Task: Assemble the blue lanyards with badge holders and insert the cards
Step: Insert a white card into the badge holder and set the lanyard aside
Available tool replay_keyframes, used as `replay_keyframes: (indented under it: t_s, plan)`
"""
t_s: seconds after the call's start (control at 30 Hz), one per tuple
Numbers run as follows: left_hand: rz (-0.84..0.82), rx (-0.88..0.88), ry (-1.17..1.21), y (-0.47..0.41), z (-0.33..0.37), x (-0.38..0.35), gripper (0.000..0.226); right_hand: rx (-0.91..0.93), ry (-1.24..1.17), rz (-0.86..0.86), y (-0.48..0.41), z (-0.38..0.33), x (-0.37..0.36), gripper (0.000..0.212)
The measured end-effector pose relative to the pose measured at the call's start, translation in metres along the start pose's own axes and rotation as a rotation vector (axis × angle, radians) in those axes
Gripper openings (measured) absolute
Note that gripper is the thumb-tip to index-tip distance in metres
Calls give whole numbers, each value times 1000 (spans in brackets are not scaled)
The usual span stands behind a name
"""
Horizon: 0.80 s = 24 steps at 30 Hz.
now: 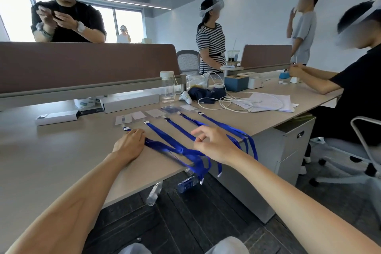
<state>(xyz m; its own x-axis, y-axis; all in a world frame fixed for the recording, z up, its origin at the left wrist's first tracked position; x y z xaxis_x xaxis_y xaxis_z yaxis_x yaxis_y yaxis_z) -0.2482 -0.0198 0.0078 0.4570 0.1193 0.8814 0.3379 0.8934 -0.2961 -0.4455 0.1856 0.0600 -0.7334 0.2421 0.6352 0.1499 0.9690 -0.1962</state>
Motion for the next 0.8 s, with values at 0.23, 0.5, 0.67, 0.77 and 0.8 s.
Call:
replay_keyframes:
  t_s: [0.23,0.5,0.67,0.77,0.8]
  plan:
    - [4,-83,-31,16,-4,5,39,106,241,18,-34,-20,-43,33]
    - [-59,-58,13,25,-30,11,42,242,754,-78,-80,-32,-107,30]
    - [-90,-70,-18,21,-34,11,43,293,731,-28,-87,-46,-109,30]
    - [-93,-88,-39,21,-32,12,43,302,743,21,-91,-53,-110,40]
    - [-88,-87,-33,20,-34,12,44,301,730,36,-94,-55,-111,40]
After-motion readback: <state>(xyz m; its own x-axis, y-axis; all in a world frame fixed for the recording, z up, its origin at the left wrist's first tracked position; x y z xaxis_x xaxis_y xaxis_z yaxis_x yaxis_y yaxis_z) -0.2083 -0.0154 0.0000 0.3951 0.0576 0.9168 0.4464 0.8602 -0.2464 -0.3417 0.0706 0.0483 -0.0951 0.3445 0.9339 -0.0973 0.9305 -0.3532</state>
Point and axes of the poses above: each hand's wrist, its own y-axis away from the middle knuckle, its own x-axis out of the back of the hand, z = x × y, the point moved 5 cm from there along -y, towards the middle knuckle, and after that the axes turned 2 degrees about x, right-handed, at the moved point
